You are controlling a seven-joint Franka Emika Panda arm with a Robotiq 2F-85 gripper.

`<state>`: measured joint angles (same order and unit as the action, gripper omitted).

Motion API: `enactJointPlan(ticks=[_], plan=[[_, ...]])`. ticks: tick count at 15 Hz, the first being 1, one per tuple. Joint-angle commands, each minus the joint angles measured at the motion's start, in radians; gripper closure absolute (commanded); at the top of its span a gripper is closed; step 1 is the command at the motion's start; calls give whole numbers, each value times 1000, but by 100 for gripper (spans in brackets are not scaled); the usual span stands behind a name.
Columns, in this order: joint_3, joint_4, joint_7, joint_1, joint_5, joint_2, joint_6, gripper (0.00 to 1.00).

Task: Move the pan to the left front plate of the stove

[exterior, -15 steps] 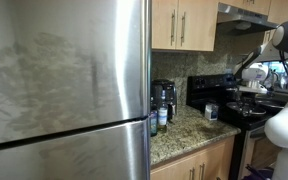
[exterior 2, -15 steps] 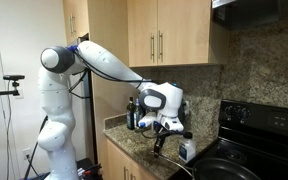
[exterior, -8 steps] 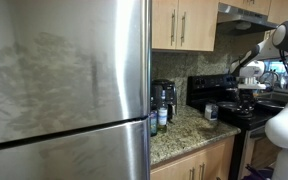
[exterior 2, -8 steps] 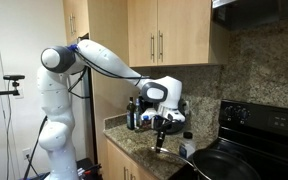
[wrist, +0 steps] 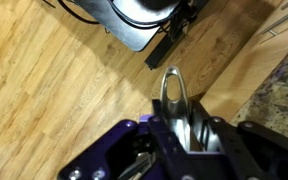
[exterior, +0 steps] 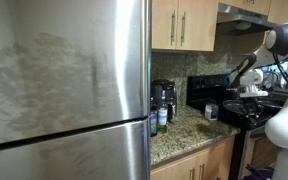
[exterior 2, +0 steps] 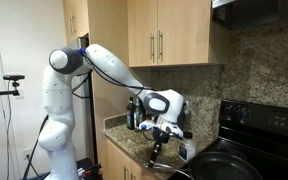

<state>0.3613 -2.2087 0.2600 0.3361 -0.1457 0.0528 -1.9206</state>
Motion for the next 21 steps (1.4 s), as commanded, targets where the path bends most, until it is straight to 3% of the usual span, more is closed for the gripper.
enactJointPlan(ticks=[1, 8, 9, 11, 16, 17, 19, 20, 21], plan=[[-4, -19, 4, 1, 5, -16, 25, 95], [11, -39, 2, 17, 51, -116, 23, 95], [12, -43, 15, 18, 63, -127, 17, 53], [20, 7, 5, 25, 96, -159, 67, 45], [21, 52, 46, 41, 115, -242, 56, 4], [22, 67, 51, 45, 124, -259, 72, 0], [43, 143, -12, 43, 210, -256, 257, 0], [20, 85, 31, 44, 154, -259, 139, 0], [22, 101, 27, 45, 162, -268, 167, 0]])
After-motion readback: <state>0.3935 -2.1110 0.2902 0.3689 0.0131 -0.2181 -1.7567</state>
